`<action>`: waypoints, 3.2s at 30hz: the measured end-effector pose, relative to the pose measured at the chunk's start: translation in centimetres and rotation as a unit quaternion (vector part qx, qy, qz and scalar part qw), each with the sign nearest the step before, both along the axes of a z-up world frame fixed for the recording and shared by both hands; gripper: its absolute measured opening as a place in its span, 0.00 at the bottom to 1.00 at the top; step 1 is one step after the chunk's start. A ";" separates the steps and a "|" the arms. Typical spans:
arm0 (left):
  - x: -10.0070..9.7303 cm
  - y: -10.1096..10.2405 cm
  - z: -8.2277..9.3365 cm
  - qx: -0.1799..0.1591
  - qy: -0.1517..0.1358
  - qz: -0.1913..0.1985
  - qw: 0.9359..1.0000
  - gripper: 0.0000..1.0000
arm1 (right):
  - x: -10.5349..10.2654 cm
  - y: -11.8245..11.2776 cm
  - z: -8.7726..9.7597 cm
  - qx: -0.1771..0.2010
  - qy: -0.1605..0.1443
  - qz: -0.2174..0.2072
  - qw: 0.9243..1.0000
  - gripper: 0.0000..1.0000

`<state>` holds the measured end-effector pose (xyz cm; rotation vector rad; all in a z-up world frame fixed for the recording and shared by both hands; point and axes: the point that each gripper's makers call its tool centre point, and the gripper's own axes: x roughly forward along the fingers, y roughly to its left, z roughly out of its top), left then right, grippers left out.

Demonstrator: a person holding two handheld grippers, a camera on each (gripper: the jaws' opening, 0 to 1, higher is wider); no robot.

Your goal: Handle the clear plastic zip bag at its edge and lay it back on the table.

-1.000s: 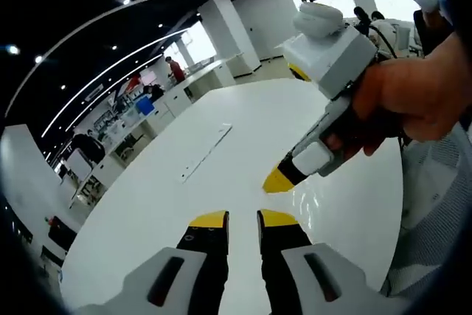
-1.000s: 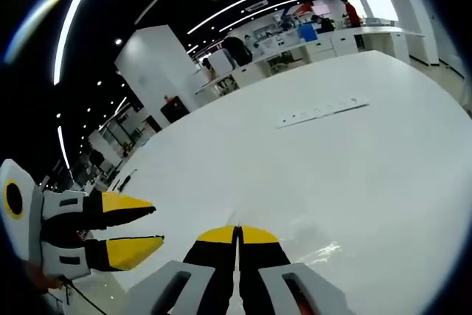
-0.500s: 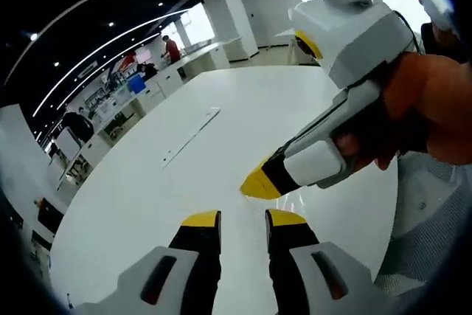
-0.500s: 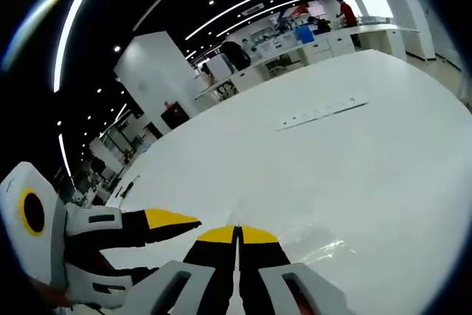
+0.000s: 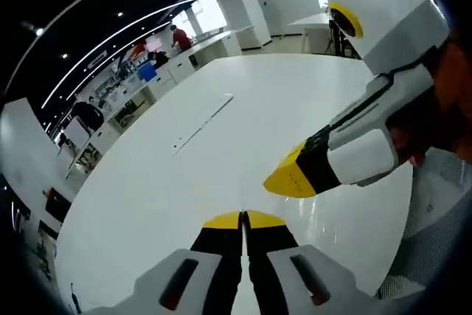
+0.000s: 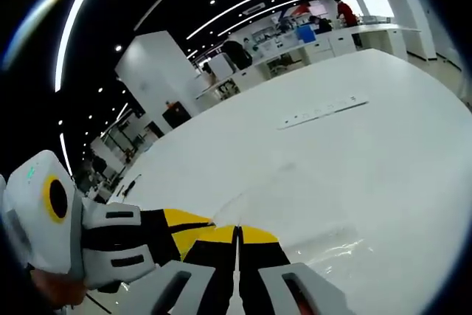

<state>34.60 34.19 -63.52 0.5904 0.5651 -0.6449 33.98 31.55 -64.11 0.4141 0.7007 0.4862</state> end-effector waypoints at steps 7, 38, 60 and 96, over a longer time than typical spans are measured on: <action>2.0 0.4 2.5 0.020 -0.055 -0.002 0.998 0.00 | 0.6 0.2 1.3 0.015 -0.009 -0.007 1.000 0.00; -1.2 -2.0 2.5 0.055 -0.115 -0.070 0.989 0.00 | -0.7 -0.3 0.3 0.081 0.007 -0.047 0.996 0.00; -4.0 -2.4 -1.4 0.061 -0.069 -0.084 0.992 0.00 | -2.3 -0.5 -3.9 0.050 0.054 -0.054 0.996 0.00; -1.0 -0.3 3.0 0.050 -0.120 -0.038 0.991 0.00 | -4.4 0.4 -5.4 0.022 0.073 -0.028 0.997 0.00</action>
